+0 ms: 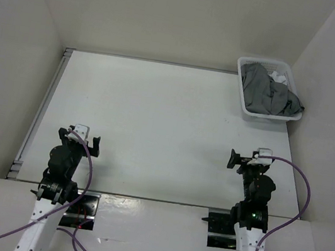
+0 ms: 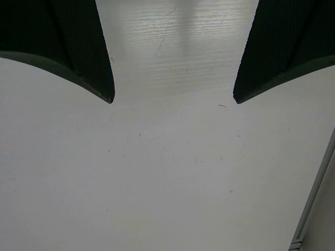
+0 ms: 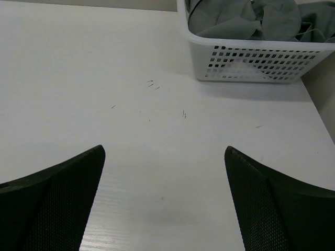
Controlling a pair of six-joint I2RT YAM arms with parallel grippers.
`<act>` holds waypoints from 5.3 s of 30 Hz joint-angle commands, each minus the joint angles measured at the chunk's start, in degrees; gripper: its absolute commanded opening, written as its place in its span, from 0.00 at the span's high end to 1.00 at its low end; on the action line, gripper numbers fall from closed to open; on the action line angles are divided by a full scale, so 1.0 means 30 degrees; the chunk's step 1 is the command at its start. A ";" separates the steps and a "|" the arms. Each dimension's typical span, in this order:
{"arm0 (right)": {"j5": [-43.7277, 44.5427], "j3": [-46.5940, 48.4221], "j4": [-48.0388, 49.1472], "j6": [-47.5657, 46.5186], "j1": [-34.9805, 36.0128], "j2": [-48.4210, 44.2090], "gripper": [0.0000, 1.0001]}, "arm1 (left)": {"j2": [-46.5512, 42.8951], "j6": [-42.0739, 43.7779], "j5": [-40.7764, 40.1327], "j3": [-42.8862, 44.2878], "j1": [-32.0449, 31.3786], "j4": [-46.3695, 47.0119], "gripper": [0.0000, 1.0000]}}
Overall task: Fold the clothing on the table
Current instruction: Grab the skirt from the pile, then move the skirt to the center of the board, then flatten the skirt out
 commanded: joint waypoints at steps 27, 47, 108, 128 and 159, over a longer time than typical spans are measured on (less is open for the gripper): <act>-0.0990 1.4510 -0.1011 -0.0365 -0.0193 0.4947 0.01 | -0.2566 -0.0309 -0.0052 -0.0695 -0.0068 0.0410 0.00; -0.5350 2.8927 -1.7718 -0.3049 -0.3297 2.2743 0.01 | -0.2566 -0.1146 -0.0068 0.0969 -0.0068 0.1224 0.00; 0.0744 5.0338 -1.4790 -0.0824 -0.1627 4.7830 1.00 | 1.9992 0.1243 0.3698 2.1658 0.7755 -1.1748 0.00; -0.9011 4.3991 -1.4705 -0.1204 0.3469 3.2475 0.01 | 1.7651 0.1419 0.3698 2.0898 0.7579 -1.1748 0.00; 0.1269 3.2496 -1.1983 -0.9403 1.3698 3.5018 0.01 | 1.4807 0.0804 0.3112 1.9930 0.8956 -1.2569 0.00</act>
